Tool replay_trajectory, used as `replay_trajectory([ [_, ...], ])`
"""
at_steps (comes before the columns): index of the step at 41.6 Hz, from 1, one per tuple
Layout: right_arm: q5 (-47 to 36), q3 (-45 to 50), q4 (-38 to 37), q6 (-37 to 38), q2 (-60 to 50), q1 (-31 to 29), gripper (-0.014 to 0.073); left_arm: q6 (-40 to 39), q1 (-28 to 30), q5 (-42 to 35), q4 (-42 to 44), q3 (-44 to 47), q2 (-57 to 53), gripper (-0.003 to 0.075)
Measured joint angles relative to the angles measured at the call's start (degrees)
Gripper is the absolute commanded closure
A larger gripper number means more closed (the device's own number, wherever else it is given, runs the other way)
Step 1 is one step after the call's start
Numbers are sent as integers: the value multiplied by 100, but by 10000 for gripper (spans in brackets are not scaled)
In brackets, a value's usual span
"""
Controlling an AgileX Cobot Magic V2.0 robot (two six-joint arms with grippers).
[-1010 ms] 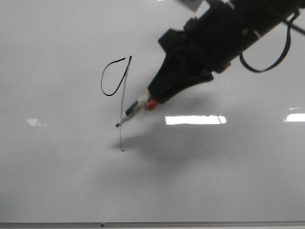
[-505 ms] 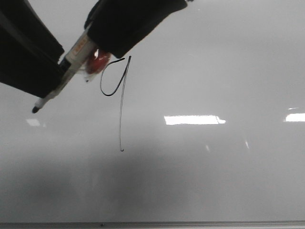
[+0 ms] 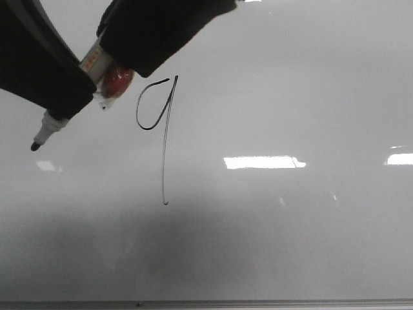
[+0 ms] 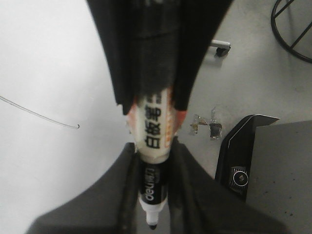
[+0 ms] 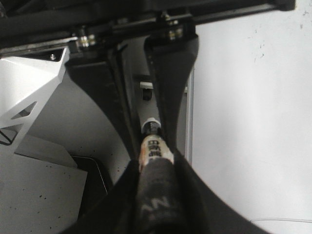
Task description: Write number 9 on whiteboard
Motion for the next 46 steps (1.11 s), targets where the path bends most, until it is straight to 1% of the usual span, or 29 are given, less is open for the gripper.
replay_trajectory([
  [2, -22, 0, 21, 31, 0, 0, 262, 0, 0, 0, 0, -10, 0, 739],
  [4, -100, 0, 164, 309, 0, 0, 80, 0, 0, -29, -24, -12, 0, 739],
  [5, -134, 0, 267, 494, 0, 0, 9, 0, 0, -29, -40, -12, 0, 739],
  [6, -149, -3, 322, 687, -10, 0, -41, 0, 0, -29, -49, -12, 0, 739],
  [7, -162, -3, 364, 872, -9, 0, -67, 0, 0, -38, -53, -12, 0, 739],
  [9, -171, -3, 373, 1142, -60, -64, -44, 0, 0, -38, -42, -12, 0, 739],
  [11, -171, -3, 359, 1317, -190, -210, 4, -27, 0, -38, -1, -12, 0, 739],
  [14, -149, 65, 224, 1562, -585, -512, 81, -188, 182, -38, 69, -12, 0, 739],
  [17, -181, 414, 65, 1789, -1221, -887, 133, -557, 621, -78, 126, -12, 0, 739],
  [20, -426, 1079, 28, 2006, -2004, -1229, 187, -992, 1249, -253, 149, -12, 0, 739],
  [24, -1005, 2254, 7, 2164, -3219, -1519, 335, -1395, 2105, -619, 149, -12, 0, 739],
  [25, -1137, 2564, 7, 2177, -3515, -1551, 379, -1513, 2271, -792, 149, 14, 0, 739],
  [26, -1272, 2930, 7, 2185, -3813, -1561, 442, -1648, 2455, -1011, 149, 72, 0, 739],
  [28, -1462, 3614, 18, 2185, -4523, -1583, 532, -1976, 2759, -1437, 149, 227, 23, 739],
  [31, -1616, 4331, 105, 2190, -5398, -1583, 659, -2194, 3085, -1823, 149, 471, 224, 739],
  [34, -1800, 4787, 130, 2199, -6071, -1594, 662, -2245, 3165, -2061, 149, 612, 595, 739],
  [37, -2004, 4923, 167, 2203, -6516, -1594, 662, -2253, 3165, -2391, 66, 623, 1044, 739],
  [43, -2113, 5021, 203, 2203, -6665, -1594, 662, -2253, 3165, -3215, -451, 623, 1666, 739],
  [46, -2113, 5032, 203, 2203, -6665, -1594, 662, -2253, 3165, -3320, -647, 623, 1795, 737],
])
